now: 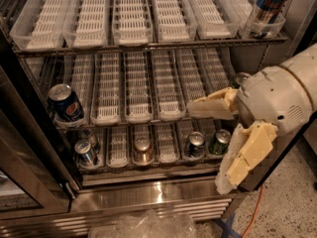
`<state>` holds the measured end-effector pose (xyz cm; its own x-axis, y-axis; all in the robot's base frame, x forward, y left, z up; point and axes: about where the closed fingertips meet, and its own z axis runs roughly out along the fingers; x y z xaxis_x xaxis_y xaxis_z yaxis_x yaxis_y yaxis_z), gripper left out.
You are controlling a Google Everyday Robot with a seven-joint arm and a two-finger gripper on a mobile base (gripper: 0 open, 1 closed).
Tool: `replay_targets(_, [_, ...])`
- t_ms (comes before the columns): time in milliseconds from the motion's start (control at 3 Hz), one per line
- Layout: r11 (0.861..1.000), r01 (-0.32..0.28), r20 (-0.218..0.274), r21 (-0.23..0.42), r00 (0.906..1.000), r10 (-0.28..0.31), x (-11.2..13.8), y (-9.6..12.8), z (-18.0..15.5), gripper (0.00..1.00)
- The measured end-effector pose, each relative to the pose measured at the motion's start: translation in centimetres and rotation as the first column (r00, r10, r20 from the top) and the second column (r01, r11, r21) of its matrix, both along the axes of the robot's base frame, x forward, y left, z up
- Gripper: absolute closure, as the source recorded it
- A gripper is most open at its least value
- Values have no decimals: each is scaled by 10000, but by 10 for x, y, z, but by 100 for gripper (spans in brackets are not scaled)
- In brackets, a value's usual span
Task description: Pick redbull can from bottom shelf of fridge
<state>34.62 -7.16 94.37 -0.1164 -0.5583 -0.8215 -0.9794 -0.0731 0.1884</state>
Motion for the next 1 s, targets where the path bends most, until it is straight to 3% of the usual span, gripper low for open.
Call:
replay_targets(333, [9905, 141, 82, 1371, 9998, -153, -7, 28, -13, 0])
replay_targets(667, [9445, 960, 508, 3143, 9917, -1177, -23, 64, -22, 0])
replay_targets(1000, [9156, 1485, 598, 3736, 9812, -1835, -29, 80, -29, 0])
